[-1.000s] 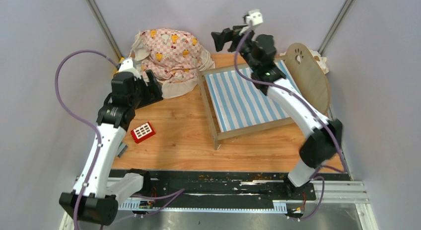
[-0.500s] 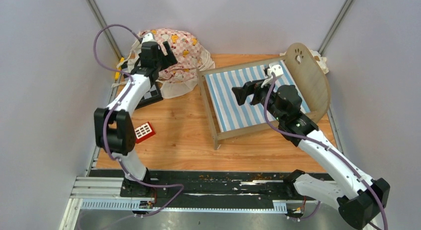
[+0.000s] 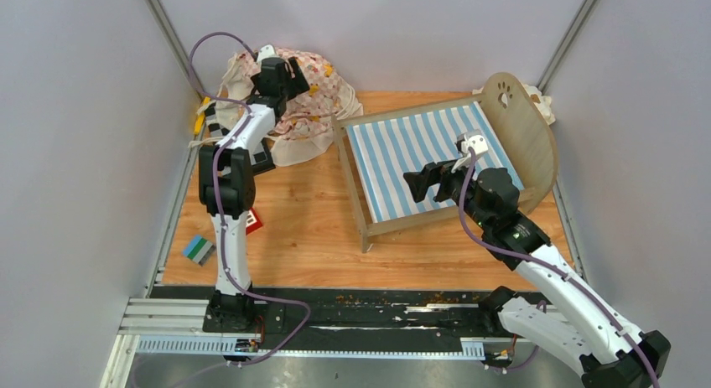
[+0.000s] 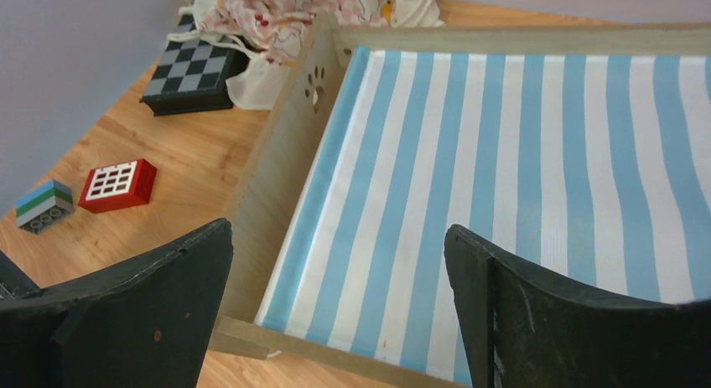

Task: Set up the pet bed
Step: Pick up the mattress at the corner of the board.

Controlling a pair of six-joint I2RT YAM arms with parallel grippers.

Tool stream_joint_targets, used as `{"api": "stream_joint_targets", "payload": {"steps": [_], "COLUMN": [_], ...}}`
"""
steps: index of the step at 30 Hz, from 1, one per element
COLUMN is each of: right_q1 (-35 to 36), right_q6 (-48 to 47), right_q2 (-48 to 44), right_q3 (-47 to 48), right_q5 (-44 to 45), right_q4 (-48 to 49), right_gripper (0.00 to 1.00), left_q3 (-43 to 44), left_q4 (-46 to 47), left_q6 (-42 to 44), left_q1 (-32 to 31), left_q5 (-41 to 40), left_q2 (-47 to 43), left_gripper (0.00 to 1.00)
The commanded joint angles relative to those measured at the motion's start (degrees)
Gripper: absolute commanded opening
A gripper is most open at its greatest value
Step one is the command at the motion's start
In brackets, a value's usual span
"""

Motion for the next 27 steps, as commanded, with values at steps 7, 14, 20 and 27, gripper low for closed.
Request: {"api": "stream_joint_targets", "payload": {"steps": [7, 14, 20, 27], "right_q1": [0.32, 0.31, 0.26, 0.29], "right_q6": [1.34, 1.37, 2.19, 3.58], "right_q2": [-0.15, -0.16, -0.82, -3.3], "right_q3": [-1.78, -3.02, -3.58, -2.31], "right_q5": [1.22, 2.19, 2.44, 1.81], "right_q4": [-2.18, -3.13, -3.43, -6.46], "right_gripper": [0.97, 0.97, 0.96, 0.95], "left_q3": [18.85, 27.31, 24.55, 17.73], "left_q4": [-3.37, -4.39, -2.27, -0.4], "left_q6": [-3.35, -3.94, -2.9, -1.81], "left_q1": [1.14, 1.24, 1.41, 1.43], "left_q5": [-8.46, -4.63, -0.39, 6.22], "left_q2": [14.15, 23.73, 23.17, 12.61], "left_gripper": [1.0, 1.0, 0.66, 0.15]}}
